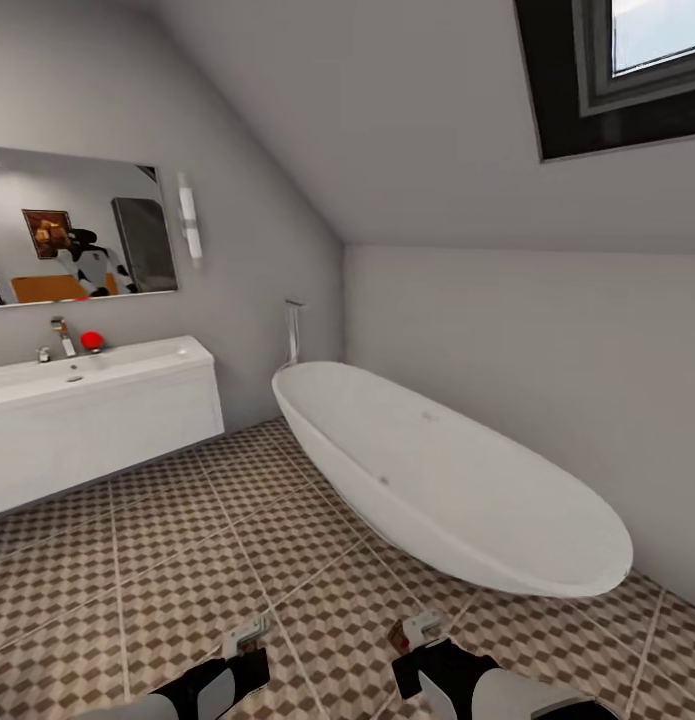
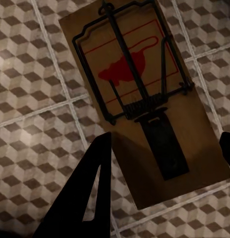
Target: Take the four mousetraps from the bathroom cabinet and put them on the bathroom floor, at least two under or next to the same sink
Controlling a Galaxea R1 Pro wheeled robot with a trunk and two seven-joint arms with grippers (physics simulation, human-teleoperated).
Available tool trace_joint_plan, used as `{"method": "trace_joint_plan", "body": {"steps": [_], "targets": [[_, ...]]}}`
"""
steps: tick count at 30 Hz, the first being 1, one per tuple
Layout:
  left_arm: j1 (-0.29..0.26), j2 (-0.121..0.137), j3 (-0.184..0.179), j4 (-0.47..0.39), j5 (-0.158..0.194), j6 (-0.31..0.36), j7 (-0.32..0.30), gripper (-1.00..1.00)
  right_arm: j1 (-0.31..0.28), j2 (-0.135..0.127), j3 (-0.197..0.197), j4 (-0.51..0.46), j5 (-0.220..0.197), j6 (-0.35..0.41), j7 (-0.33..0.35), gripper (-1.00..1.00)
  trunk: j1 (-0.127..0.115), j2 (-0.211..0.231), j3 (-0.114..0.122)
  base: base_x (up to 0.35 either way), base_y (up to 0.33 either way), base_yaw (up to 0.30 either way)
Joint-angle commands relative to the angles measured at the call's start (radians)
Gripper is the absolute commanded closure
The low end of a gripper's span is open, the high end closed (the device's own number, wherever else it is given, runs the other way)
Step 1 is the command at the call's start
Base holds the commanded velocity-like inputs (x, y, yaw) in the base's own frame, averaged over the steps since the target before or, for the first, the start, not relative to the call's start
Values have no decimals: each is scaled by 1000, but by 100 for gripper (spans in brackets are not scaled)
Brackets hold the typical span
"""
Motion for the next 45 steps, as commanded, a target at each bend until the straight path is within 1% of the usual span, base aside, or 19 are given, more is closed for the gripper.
{"method": "trace_joint_plan", "body": {"steps": [1, 14, 35, 45], "targets": [[-1, 0, -8, -1, 9, 4, 1, 100, -1, 0, 3, 2, 10, 3, -3, 100, 1, -1, -1, 325, 0, 233], [-1, 0, -8, -1, 10, 2, 1, 100, -1, 0, 2, 2, 9, 3, -3, 100, 1, -1, -1, 325, 0, 286], [-1, 0, -8, -1, 10, 2, 1, 100, -1, 0, 3, 2, 8, 3, -3, 100, 1, -1, -1, 325, 0, 22], [-1, 0, -8, -1, 11, 2, 1, 100, -1, 0, 2, 1, 7, 3, -3, 100, 1, -1, -1, 325, 0, 241]]}}
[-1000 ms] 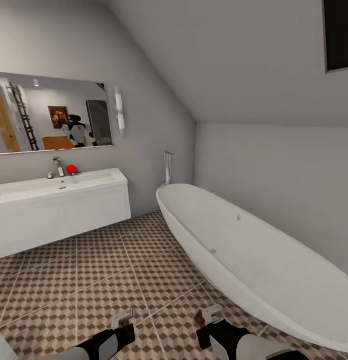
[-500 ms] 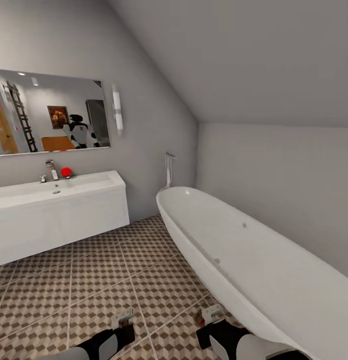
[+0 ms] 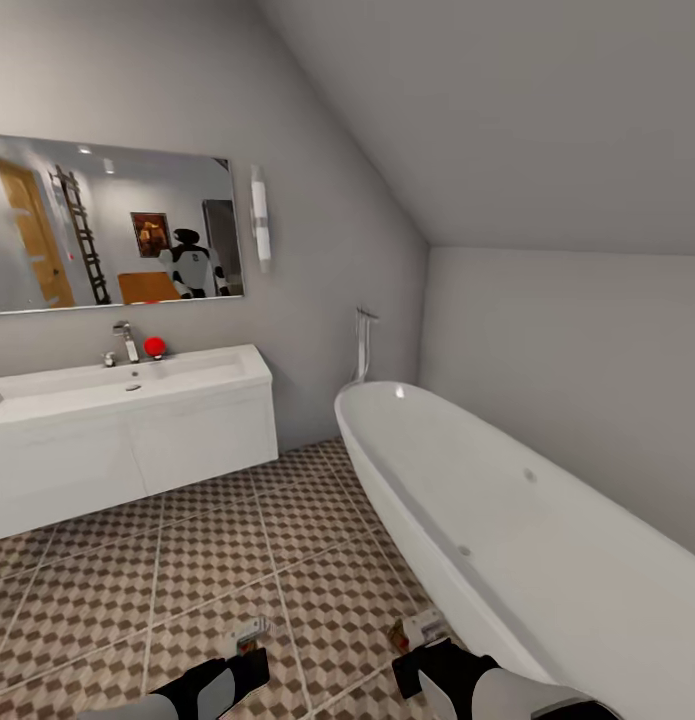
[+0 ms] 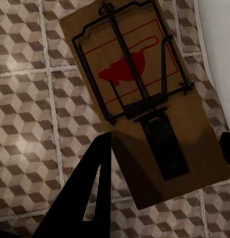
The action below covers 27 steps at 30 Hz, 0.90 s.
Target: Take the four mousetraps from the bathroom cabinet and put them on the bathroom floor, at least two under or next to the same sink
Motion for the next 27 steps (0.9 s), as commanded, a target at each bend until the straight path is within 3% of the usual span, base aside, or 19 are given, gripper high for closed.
{"method": "trace_joint_plan", "body": {"steps": [1, 27], "targets": [[-1, 0, -8, -1, 9, 4, 1, 100, -1, 0, 3, 2, 11, 3, -3, 100, 1, -1, -1, 325, 0, 274], [-1, 0, -8, -1, 8, 4, 2, 100, -1, 0, 3, 2, 11, 3, -3, 100, 1, -1, -1, 325, 0, 275]]}}
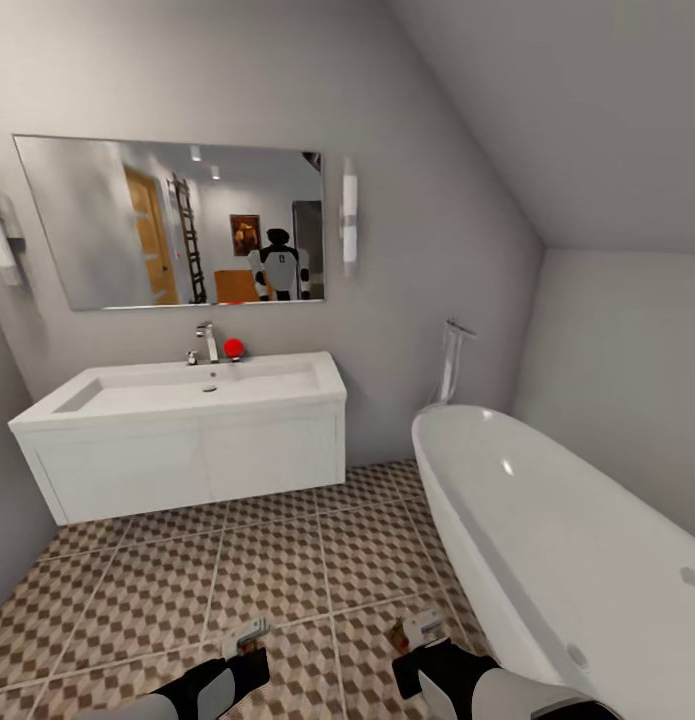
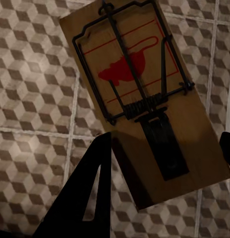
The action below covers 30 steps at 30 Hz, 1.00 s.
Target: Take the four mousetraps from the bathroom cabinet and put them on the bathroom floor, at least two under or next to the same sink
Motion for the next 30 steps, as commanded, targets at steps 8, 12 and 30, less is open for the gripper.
{"method": "trace_joint_plan", "body": {"steps": [8, 12, 30], "targets": [[-1, 0, -8, -1, 10, 4, 1, 100, -1, 0, 3, 2, 10, 2, -3, 100, 1, -1, -1, 325, 0, 275], [-1, 0, -9, -1, 11, 4, 1, 100, -2, 0, 3, 2, 10, -2, -3, 100, 1, -1, -1, 325, 0, 275], [-1, 0, -11, -1, 4, 3, 1, 100, -2, 0, 3, 1, 10, -3, -3, 100, 1, -1, -1, 301, 0, 210]]}}
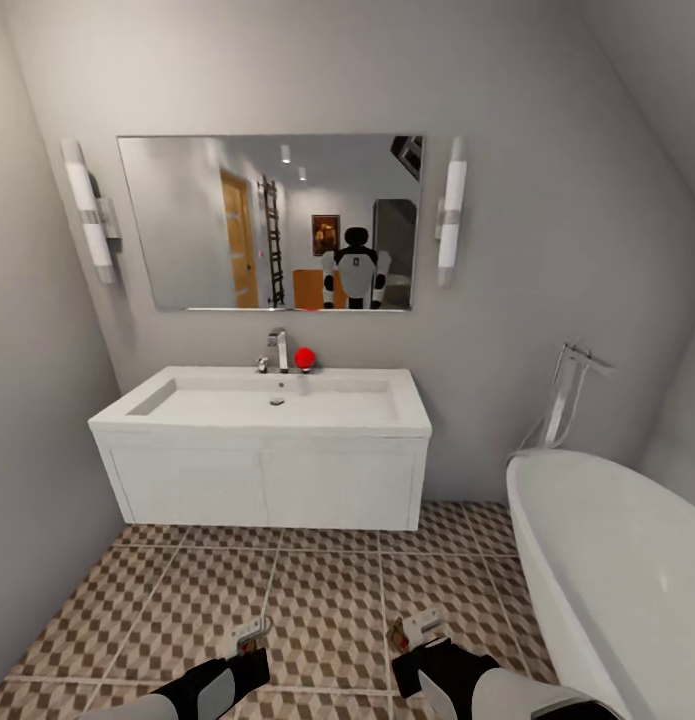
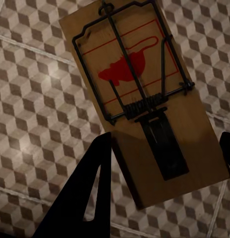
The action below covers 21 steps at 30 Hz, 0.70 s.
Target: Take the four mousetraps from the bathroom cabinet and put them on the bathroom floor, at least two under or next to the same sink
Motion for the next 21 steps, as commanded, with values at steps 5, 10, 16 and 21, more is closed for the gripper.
{"method": "trace_joint_plan", "body": {"steps": [5, 10, 16, 21], "targets": [[-1, 0, -10, -1, 3, 3, 1, 100, -1, 0, 3, 1, 11, 3, -3, 100, 0, -1, -1, 21, 0, 4], [-1, -1, -12, -1, 1, 3, 1, 100, -1, 0, 3, 2, 10, 3, -3, 100, 0, -1, -1, 2, 0, 0], [-1, -1, -12, -1, -1, 4, -1, 100, -1, 0, 3, 2, 10, 3, -3, 100, 0, -1, -1, 103, 122, 0], [-1, -1, -12, -1, -1, 5, 0, 100, -1, 0, 3, 2, 10, 3, -3, 100, 0, -1, -1, 232, 212, 0]]}}
